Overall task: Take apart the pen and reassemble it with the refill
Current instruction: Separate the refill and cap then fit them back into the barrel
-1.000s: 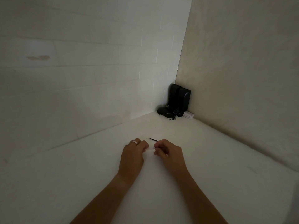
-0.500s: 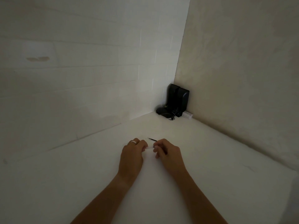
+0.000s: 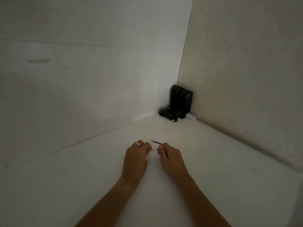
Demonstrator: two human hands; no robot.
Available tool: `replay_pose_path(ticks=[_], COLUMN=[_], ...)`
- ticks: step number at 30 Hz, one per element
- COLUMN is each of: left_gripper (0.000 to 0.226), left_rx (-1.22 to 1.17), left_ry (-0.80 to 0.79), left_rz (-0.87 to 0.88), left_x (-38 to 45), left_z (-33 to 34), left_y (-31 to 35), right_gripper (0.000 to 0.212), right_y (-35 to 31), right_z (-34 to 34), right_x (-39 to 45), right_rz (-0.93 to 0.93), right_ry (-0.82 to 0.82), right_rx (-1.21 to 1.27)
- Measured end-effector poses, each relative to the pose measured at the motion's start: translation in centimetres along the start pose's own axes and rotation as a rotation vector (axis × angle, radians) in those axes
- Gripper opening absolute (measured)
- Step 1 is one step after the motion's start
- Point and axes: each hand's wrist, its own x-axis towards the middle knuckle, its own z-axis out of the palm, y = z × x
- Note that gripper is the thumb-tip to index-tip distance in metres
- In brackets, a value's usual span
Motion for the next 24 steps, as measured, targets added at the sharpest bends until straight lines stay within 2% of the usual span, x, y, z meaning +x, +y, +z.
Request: replay_pose_path(ticks=[3, 8, 12, 16, 20, 24], left_gripper=[0.043, 0.043, 0.044, 0.043, 0.046, 0.04], left_rx=[0.02, 0.016, 0.021, 0.032, 0.004, 0.01], left_ry=[0.005, -0.003, -0.003, -0.008, -0.007, -0.023], left_rz=[-0.01, -0.001, -0.007, 0.014, 0.002, 0.03], left_x=[0.04, 0.03, 0.14, 0.04, 0.05, 0.1], left_z=[0.0, 0.1, 0.14, 0.33, 0.14, 0.12], left_y=[-0.1, 0.06, -0.22, -0.07, -0.03, 0.32], right_gripper=[0.016, 0.033, 0.02, 0.033, 0.021, 0.024], right_y=[-0.02, 0.04, -0.03, 0.31, -0.16, -0.17], right_z=[-0.05, 0.07, -0.07, 0.12, -0.17, -0.63], right_x=[0.11, 0.17, 0.12, 0.22, 0.05, 0.05], right_rz=[-0.045, 0.011, -0.035, 0.019, -0.021, -0.05], right_ry=[0.004, -0.003, -0.001, 0.001, -0.001, -0.007], right_rx=[0.003, 0.001, 0.019, -0.006, 0.033, 0.02])
